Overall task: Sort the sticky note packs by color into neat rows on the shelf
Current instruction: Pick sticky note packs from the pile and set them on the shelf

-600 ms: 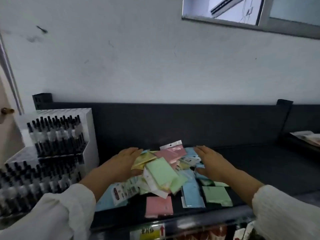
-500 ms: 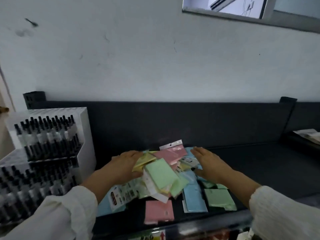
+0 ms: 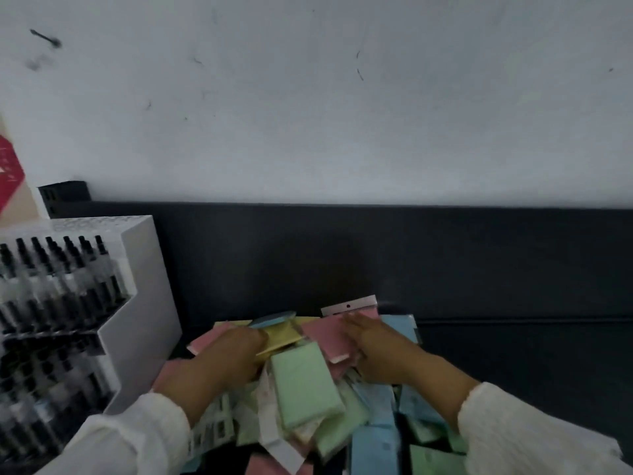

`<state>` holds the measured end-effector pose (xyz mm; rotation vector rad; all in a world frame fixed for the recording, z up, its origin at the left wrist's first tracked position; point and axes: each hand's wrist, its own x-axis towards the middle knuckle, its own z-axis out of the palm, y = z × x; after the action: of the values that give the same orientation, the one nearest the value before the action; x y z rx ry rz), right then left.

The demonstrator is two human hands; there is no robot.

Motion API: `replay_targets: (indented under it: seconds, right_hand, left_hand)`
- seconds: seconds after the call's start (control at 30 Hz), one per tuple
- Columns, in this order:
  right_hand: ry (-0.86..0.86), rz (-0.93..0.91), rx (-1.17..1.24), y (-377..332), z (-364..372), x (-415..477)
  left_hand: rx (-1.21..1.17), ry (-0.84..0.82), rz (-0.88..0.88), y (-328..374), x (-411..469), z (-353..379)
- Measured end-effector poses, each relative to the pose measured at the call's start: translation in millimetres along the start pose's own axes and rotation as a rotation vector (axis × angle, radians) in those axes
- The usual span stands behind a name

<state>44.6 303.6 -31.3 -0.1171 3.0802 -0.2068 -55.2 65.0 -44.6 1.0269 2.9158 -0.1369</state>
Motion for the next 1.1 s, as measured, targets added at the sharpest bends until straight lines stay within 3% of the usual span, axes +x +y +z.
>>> replay_targets:
  seconds: [0.37,0.57,0.67,0.93,1.1]
  right_hand:
    - [0.187,-0.192,0.071,28.3,20.8,25.0]
    - [0.167,-0.179,0.169,29.3,24.8,26.7]
    - [0.182,-0.141,0.366,31.0,16.6,19.8]
    - [0.409,0.073,0.779,54.2,-12.3,-14.0]
    - [0.531,0.128,0.934,65.9,-21.0,-42.3]
  left_hand:
    - [-0.137,0.063,-0.134,9.2,11.9,-6.5]
    - [-0.250,0.005,-0.137,6.0,10.9,-13.8]
    - [-0.218,-0.001,-0.095,-1.2,5.9,-16.7]
    - [-0.382,0.625,-0.152,14.9,-19.0,-36.2]
    - [-0.472,0.709,-0.055,54.2,-14.5,-56.3]
